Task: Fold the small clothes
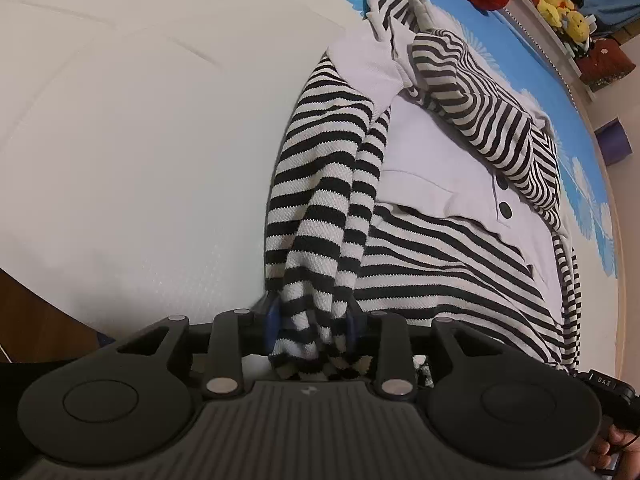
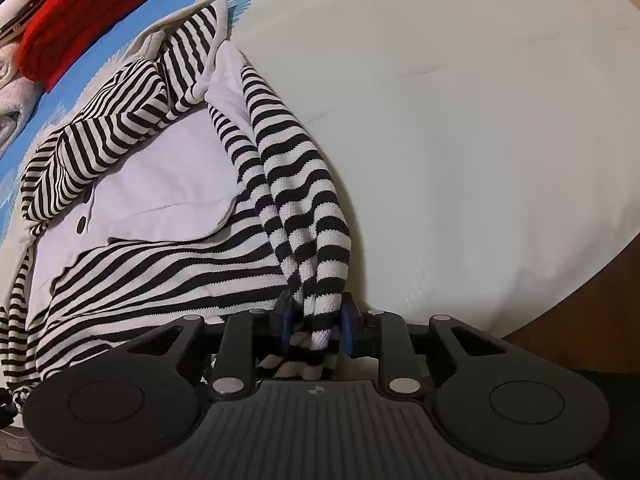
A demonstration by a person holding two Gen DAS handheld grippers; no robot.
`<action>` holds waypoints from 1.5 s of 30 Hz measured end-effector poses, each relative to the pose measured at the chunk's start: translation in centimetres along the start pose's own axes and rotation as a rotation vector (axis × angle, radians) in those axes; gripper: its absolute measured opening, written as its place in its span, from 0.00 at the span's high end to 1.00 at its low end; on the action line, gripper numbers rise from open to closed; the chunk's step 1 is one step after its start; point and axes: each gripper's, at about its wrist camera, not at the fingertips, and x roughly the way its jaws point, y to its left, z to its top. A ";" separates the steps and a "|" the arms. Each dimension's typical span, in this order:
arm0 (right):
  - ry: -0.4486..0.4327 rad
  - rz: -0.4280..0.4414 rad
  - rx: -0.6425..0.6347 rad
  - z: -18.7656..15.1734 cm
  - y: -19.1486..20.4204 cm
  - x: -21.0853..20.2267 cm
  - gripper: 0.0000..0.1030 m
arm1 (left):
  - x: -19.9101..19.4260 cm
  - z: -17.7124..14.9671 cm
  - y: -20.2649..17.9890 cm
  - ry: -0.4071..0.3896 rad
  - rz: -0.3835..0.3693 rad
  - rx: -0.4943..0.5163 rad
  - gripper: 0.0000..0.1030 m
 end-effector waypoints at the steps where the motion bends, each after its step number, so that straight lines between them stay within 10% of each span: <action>1: -0.002 -0.001 -0.003 0.0 0.1 0.0 0.76 | 0.0 0.0 0.0 0.000 0.001 0.001 0.65; 27: -0.058 -0.057 -0.124 -0.7 1.6 0.0 0.76 | -0.3 -0.7 -0.8 -0.038 0.039 0.073 0.66; 31: -0.066 -0.047 -0.126 -0.8 1.5 -0.2 0.82 | -0.4 -0.6 -1.2 -0.057 0.043 0.091 0.91; 45: -0.071 -0.048 -0.165 -1.0 1.8 -0.2 0.87 | 0.2 -0.7 -1.7 -0.041 0.068 0.130 0.85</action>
